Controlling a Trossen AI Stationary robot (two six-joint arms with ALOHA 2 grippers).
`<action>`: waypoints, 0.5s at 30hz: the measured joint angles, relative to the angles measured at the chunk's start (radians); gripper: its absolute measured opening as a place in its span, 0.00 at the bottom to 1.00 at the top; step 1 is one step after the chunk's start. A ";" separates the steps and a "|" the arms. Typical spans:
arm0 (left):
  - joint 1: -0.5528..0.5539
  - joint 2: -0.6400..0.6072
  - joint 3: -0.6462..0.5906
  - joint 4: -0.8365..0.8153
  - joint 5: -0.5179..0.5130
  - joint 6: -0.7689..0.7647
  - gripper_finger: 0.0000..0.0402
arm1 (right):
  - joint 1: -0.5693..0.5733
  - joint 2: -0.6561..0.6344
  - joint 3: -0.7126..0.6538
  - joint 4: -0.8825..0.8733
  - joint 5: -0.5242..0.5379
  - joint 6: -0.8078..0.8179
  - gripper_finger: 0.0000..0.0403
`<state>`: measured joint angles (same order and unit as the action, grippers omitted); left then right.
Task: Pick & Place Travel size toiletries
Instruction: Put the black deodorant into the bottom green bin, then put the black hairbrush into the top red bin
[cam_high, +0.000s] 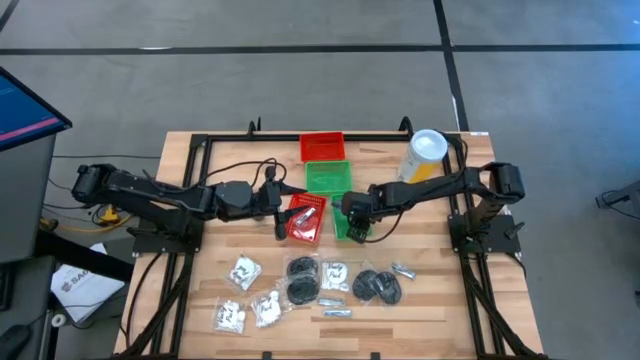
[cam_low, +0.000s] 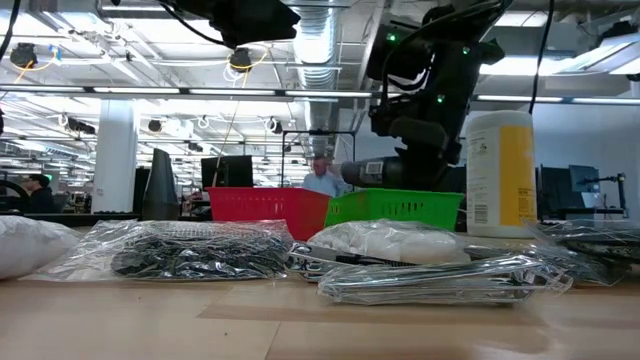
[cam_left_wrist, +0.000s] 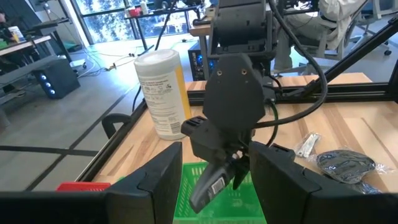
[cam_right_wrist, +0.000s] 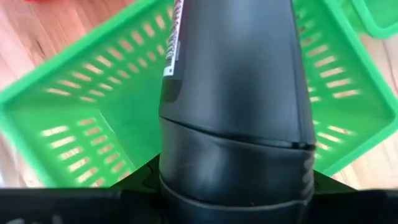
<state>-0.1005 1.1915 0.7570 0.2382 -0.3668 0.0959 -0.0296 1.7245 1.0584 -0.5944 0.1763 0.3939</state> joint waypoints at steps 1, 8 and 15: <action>0.000 0.000 0.000 0.000 0.000 0.000 0.44 | 0.000 0.000 0.000 0.005 0.003 0.000 0.39; 0.000 0.000 0.000 0.000 0.000 0.000 0.44 | 0.000 0.000 0.000 0.004 0.009 0.000 0.57; 0.000 0.000 0.000 0.001 0.000 0.000 0.44 | 0.001 -0.001 0.000 0.032 0.009 -0.005 0.55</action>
<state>-0.1005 1.1915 0.7567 0.2390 -0.3664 0.0956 -0.0284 1.7237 1.0588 -0.5629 0.1856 0.3889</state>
